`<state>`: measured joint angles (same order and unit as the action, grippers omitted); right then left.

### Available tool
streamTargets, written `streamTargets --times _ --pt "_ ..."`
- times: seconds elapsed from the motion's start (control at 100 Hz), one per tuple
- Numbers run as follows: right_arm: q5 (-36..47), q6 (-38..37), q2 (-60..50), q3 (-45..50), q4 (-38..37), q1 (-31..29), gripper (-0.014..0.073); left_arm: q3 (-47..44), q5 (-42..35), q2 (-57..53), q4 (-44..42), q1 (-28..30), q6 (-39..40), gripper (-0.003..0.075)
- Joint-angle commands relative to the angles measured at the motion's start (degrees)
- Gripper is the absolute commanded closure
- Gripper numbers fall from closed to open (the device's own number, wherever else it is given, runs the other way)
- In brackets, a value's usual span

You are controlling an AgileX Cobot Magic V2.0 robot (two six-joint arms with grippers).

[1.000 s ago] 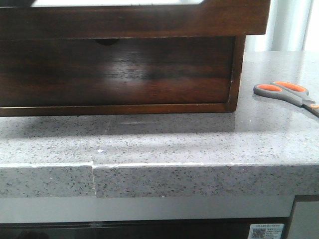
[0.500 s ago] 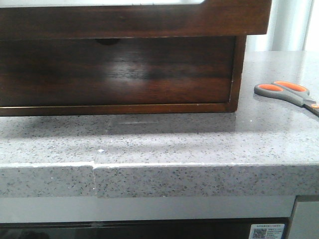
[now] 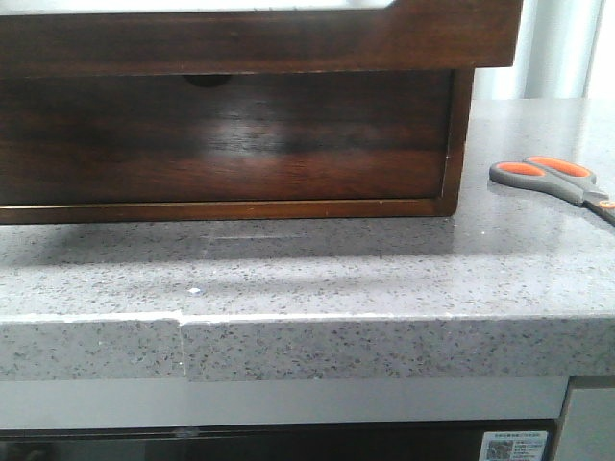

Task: Put scissors in drawer with both arms
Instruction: 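Pull the drawer open toward the robot with the left gripper, then lower the right gripper onto the scissors and grasp them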

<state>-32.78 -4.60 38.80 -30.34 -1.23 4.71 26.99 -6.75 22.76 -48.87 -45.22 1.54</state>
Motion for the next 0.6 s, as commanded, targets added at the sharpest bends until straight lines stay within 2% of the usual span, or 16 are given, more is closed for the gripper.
streamTargets --times 0.0,0.08,0.15,0.59 --pt "1.8 0.45 4.68 -4.75 -1.03 0.13 0.0359 1.7 0.06 -0.67 3.67 -0.41 0.91 0.0475" --pt "0.49 0.45 8.55 -7.57 -1.03 0.13 0.0242 1.7 1.29 -1.46 5.48 -0.41 0.91 0.0475" --pt "-0.84 0.45 12.49 -10.26 -1.03 0.13 0.0201 1.7 1.54 -1.48 6.03 -0.41 0.91 0.0475" --pt "-14.64 0.45 36.83 -30.4 -1.03 0.13 0.0203 1.7 1.54 -1.48 6.62 -0.41 0.91 0.0479"
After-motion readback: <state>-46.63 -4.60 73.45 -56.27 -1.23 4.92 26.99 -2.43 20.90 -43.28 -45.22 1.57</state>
